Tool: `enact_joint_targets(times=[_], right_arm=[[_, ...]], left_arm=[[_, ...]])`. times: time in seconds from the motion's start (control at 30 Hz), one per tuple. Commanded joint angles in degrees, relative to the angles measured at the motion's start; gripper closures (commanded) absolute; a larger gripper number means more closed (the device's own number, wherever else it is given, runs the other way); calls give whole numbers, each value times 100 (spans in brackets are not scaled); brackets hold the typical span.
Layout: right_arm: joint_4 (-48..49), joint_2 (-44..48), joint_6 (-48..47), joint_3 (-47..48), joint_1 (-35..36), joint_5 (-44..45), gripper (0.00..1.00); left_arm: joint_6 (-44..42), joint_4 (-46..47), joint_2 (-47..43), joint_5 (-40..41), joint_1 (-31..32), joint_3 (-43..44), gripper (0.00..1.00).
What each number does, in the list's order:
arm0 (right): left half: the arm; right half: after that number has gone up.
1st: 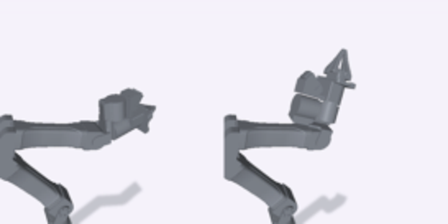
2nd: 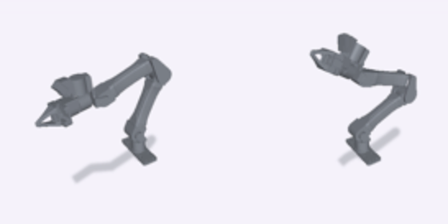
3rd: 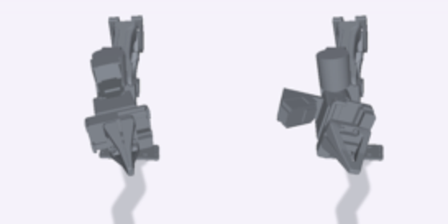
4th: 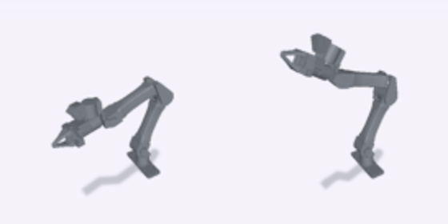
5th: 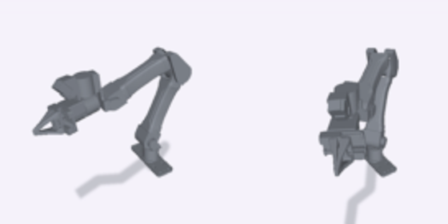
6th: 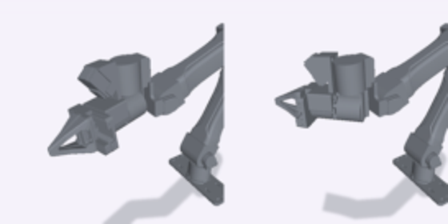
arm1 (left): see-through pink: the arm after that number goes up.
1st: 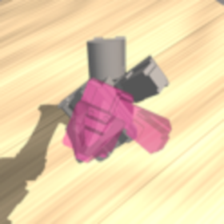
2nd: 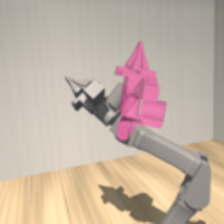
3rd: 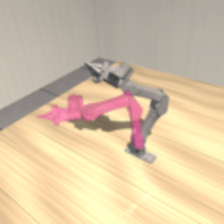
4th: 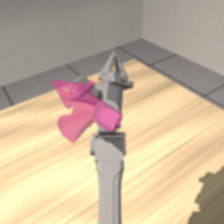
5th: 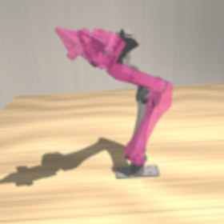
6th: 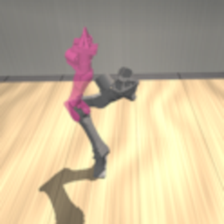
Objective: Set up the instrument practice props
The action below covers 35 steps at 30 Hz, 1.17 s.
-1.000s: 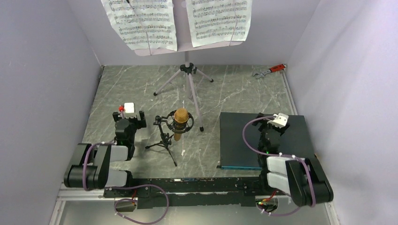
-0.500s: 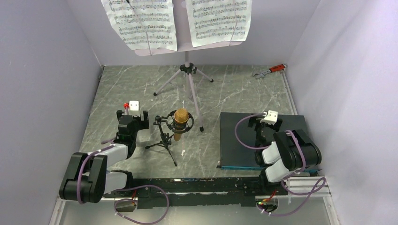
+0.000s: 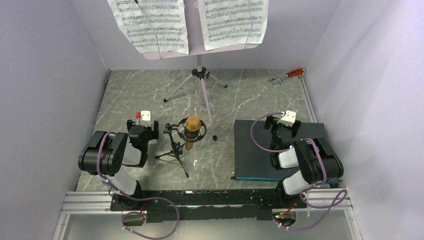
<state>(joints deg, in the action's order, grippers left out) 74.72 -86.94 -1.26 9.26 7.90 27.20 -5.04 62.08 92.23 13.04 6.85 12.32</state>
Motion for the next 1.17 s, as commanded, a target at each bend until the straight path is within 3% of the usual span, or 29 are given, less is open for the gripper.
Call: enact_joint_targets(times=[0.0,0.13,0.53,0.67,1.13], right_arm=[[8,96,94,89,-25,101,0],[-4,98,97,88,-23,101,0],[-249,107,115,207,-84,25,0],[-246,107,116,202,-90,22,0],[-252,107,117,208,-122,-19,0]], left_arm=[[153,556,154,-466,-431,370,6],[346,-559,50,-709,-642,848,6],[304,-197,108,-768,-676,733,6],[664,-725,103,-603,-837,984,6],[703,-743,120,-647,-887,1009,6]])
